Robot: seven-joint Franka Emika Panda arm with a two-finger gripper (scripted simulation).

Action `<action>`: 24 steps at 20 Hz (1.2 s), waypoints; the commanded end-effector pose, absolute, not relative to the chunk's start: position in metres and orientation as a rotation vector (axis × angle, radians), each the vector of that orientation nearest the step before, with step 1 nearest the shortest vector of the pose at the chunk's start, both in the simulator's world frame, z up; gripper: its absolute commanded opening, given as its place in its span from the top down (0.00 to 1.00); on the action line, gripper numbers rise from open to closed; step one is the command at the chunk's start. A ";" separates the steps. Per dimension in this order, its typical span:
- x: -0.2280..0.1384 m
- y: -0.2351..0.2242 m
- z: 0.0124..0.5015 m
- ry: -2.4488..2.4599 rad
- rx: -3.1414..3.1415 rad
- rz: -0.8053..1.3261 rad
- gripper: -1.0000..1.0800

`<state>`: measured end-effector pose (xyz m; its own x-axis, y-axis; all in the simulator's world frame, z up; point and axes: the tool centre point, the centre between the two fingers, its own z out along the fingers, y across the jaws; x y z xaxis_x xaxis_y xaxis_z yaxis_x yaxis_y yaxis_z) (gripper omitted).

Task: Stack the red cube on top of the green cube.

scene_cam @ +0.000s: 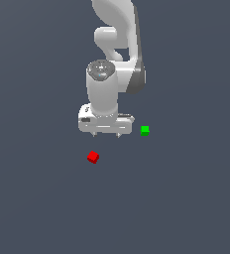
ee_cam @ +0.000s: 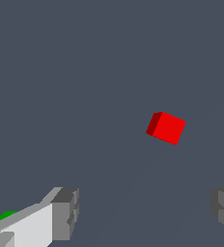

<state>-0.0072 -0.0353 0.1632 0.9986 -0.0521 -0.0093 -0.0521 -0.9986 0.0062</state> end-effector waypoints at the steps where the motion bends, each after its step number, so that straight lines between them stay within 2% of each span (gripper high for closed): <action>1: -0.007 -0.035 0.163 -0.082 3.135 -0.015 0.04; 9: 0.000 -0.045 0.149 -0.176 3.131 -0.012 0.04; 24: 0.025 -0.101 0.077 -0.644 3.073 -0.001 0.04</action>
<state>0.0233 -0.0969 0.0814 0.9245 -0.3812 -0.0017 -0.3812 -0.9245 0.0032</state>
